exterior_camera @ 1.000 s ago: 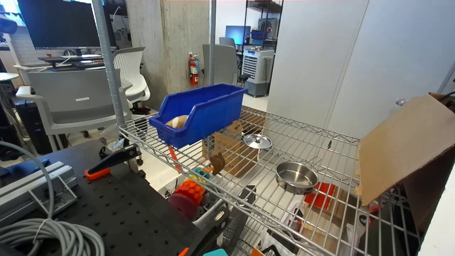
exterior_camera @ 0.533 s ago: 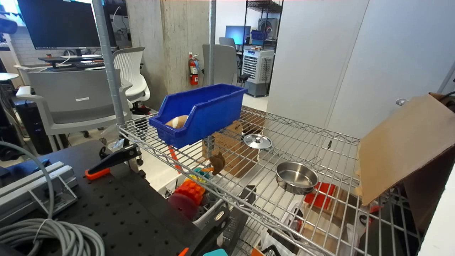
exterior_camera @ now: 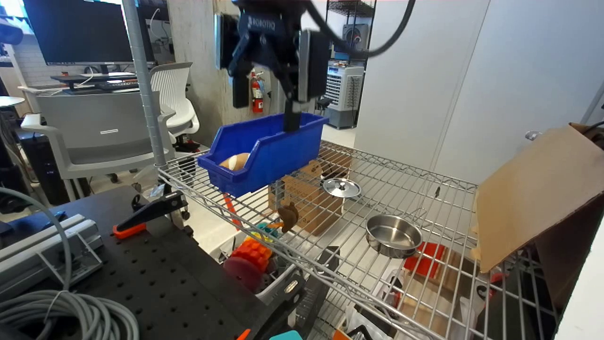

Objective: Pick the brown object and put it in the small pot

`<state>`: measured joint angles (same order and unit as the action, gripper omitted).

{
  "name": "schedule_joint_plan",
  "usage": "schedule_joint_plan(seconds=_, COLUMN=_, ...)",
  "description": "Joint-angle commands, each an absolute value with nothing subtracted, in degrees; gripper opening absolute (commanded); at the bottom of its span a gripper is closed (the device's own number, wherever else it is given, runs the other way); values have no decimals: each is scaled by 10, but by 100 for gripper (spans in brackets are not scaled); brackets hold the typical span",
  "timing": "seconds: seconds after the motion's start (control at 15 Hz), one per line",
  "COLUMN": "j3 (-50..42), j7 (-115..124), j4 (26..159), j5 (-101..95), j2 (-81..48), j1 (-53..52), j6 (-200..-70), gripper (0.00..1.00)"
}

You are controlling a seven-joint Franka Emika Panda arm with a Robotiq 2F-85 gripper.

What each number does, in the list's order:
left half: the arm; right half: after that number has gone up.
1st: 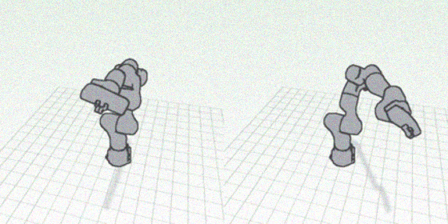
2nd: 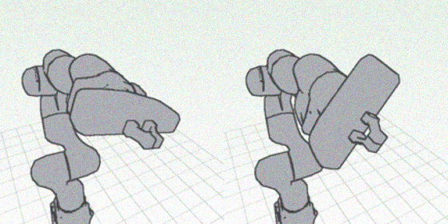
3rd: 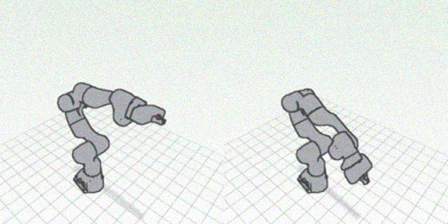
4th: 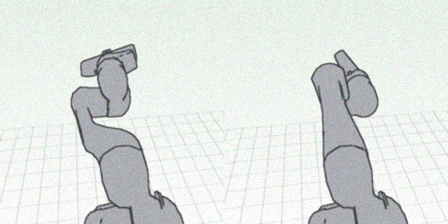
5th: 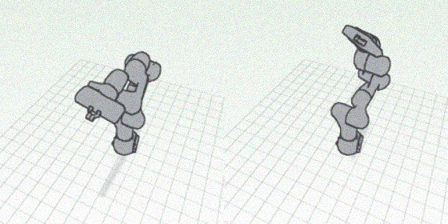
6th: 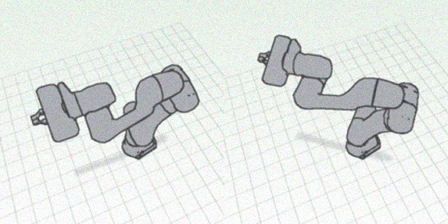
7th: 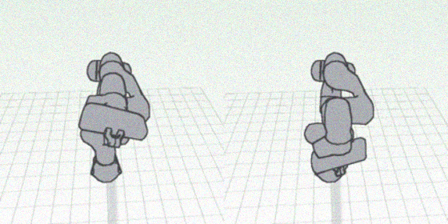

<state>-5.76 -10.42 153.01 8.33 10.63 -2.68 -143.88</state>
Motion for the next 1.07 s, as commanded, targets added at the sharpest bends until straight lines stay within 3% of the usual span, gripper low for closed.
schedule_joint_plan(seconds=0.0, j3=-44, j7=-128, j4=1477, j5=136, j2=-30, j1=-33, j6=-1515, gripper=100)
schedule_joint_plan(seconds=0.4, j3=-11, j7=-79, j4=1408, j5=85, j2=-198, j1=-16, j6=-1622, gripper=100)
schedule_joint_plan(seconds=0.87, j3=-29, j7=-10, j4=1346, j5=1, j2=-304, j1=-48, j6=-1652, gripper=100)
schedule_joint_plan(seconds=0.93, j3=-30, j7=-4, j4=1339, j5=-5, j2=-312, j1=-53, j6=-1652, gripper=95)
schedule_joint_plan(seconds=1.0, j3=-28, j7=1, j4=1332, j5=-8, j2=-319, j1=-55, j6=-1650, gripper=74)
